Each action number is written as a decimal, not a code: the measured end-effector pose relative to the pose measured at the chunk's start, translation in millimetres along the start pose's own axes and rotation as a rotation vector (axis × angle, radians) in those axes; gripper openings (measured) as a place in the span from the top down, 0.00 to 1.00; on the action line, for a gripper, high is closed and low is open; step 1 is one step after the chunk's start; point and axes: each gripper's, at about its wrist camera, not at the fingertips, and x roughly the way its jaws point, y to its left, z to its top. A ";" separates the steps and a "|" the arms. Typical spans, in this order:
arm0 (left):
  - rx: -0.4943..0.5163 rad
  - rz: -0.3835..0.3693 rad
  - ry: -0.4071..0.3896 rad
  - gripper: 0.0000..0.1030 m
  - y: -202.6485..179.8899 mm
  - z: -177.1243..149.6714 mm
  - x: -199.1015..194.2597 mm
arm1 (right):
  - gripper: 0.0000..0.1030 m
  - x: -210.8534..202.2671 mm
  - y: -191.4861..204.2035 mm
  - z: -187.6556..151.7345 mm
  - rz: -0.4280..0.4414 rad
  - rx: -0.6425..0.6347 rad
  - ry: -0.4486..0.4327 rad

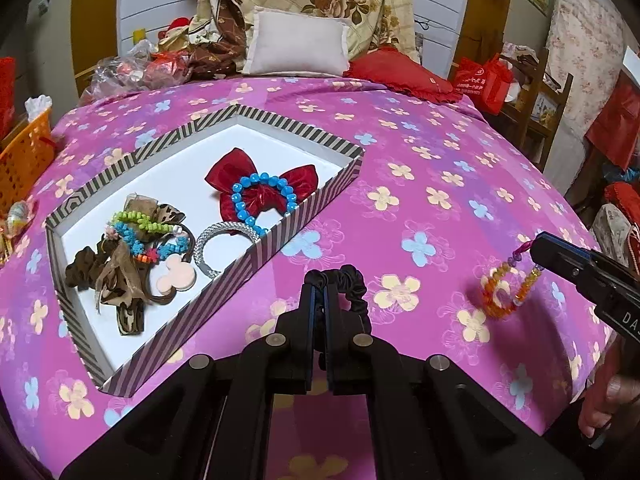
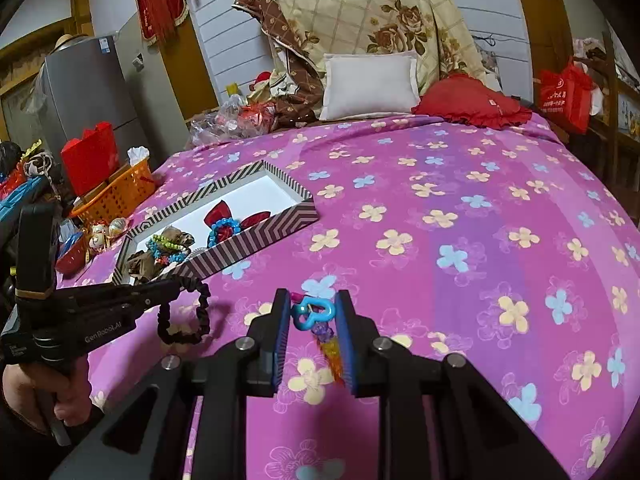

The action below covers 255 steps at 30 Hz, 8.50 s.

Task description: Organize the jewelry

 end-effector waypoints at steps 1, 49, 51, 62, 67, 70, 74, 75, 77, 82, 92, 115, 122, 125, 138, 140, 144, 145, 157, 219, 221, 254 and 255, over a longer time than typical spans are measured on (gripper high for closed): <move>-0.001 0.001 0.000 1.00 0.2 0.0 -0.2 | 0.78 -0.3 0.4 0.2 -0.003 -0.001 -0.003; -0.006 0.032 -0.017 1.00 7.2 0.4 -4.6 | 0.78 6.1 27.5 5.0 0.023 -0.049 -0.014; -0.007 0.032 -0.017 1.00 7.3 0.3 -4.7 | 0.78 5.8 27.2 5.0 0.024 -0.048 -0.013; -0.011 0.041 -0.024 1.00 11.7 2.1 -8.1 | 0.78 9.5 32.8 5.1 0.030 -0.056 -0.008; -0.014 0.046 -0.027 1.00 12.0 2.3 -8.5 | 0.78 12.4 36.2 5.7 0.035 -0.060 -0.007; -0.016 0.048 -0.029 1.00 12.8 2.6 -8.9 | 0.78 14.1 38.0 5.9 0.036 -0.063 -0.008; -0.017 0.050 -0.031 1.00 13.3 2.6 -9.5 | 0.78 14.3 39.6 6.4 0.040 -0.063 -0.008; -0.017 0.049 -0.032 1.00 13.7 3.0 -9.6 | 0.78 14.5 40.0 6.6 0.041 -0.063 -0.008; -0.017 0.051 -0.033 1.00 13.5 2.9 -9.7 | 0.78 15.0 40.7 7.8 0.042 -0.063 -0.009; -0.027 0.054 -0.040 1.00 16.1 4.9 -11.6 | 0.78 15.7 45.5 10.6 0.049 -0.070 -0.013; -0.068 0.048 -0.092 1.00 32.2 28.3 -25.4 | 0.78 20.0 55.1 51.1 0.092 -0.090 -0.042; -0.224 0.154 -0.130 1.00 113.8 65.4 -1.3 | 0.78 95.2 81.3 125.2 0.167 -0.076 -0.096; -0.248 0.156 -0.110 1.00 127.5 58.1 -1.3 | 0.78 123.0 109.0 118.3 0.197 -0.092 -0.059; -0.252 0.161 -0.090 1.00 130.6 55.6 2.3 | 0.78 136.1 121.3 114.5 0.223 -0.093 -0.035; -0.257 0.256 -0.014 1.00 141.9 45.0 19.4 | 0.78 188.3 114.5 98.2 0.289 0.041 0.069; -0.258 0.256 -0.013 1.00 141.4 44.9 19.2 | 0.78 193.1 105.8 97.0 0.275 0.067 0.076; -0.267 0.264 0.007 1.00 143.8 44.0 22.5 | 0.78 200.3 93.2 94.6 0.262 0.098 0.094; -0.268 0.268 0.013 1.00 144.6 43.4 23.8 | 0.78 202.0 91.5 93.7 0.257 0.098 0.100; -0.287 0.296 0.053 1.00 151.3 38.7 29.9 | 0.77 213.8 85.4 86.2 0.205 0.094 0.133; -0.288 0.377 -0.023 0.32 93.4 -28.5 -64.0 | 0.18 59.4 121.0 36.2 0.022 -0.226 0.190; -0.287 0.378 -0.027 0.32 92.8 -28.2 -65.4 | 0.18 60.3 122.5 36.0 0.020 -0.230 0.189; -0.275 0.386 -0.016 0.32 89.4 -27.3 -63.4 | 0.18 65.7 123.5 33.6 -0.004 -0.240 0.189; -0.275 0.386 -0.016 0.32 89.3 -27.4 -63.6 | 0.18 66.0 123.4 33.3 -0.005 -0.241 0.190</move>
